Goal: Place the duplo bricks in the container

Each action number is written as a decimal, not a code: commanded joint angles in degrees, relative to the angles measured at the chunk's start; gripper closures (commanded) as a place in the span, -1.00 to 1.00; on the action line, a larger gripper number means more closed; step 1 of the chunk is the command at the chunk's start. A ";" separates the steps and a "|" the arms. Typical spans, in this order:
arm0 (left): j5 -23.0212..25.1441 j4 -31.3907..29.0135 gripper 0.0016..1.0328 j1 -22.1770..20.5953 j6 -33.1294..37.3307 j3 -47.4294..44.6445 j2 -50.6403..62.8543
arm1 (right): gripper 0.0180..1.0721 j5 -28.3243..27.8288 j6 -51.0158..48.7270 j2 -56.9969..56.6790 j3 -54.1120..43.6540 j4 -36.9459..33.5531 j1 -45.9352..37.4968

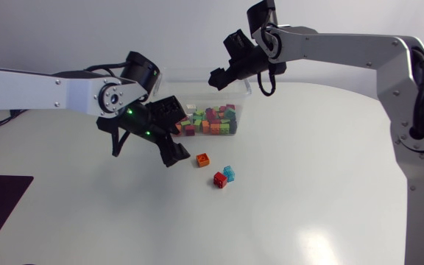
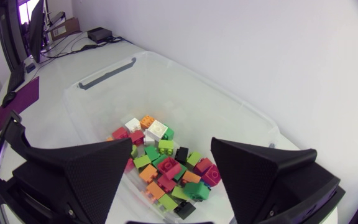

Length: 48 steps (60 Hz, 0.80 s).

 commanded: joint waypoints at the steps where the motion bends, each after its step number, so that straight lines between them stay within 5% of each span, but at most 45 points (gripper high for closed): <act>1: 0.54 -1.64 -0.90 -0.87 1.55 3.10 3.50 | -0.88 0.16 0.96 -5.64 -5.00 1.46 -0.15; 16: -4.82 -5.24 -0.89 -2.98 1.46 11.27 12.91 | -0.88 -0.19 0.34 -19.70 -19.86 3.05 -1.29; 48: -5.96 -12.01 -0.80 -4.03 1.11 22.70 24.33 | -0.88 -1.69 -0.01 -39.30 -44.99 3.22 -1.99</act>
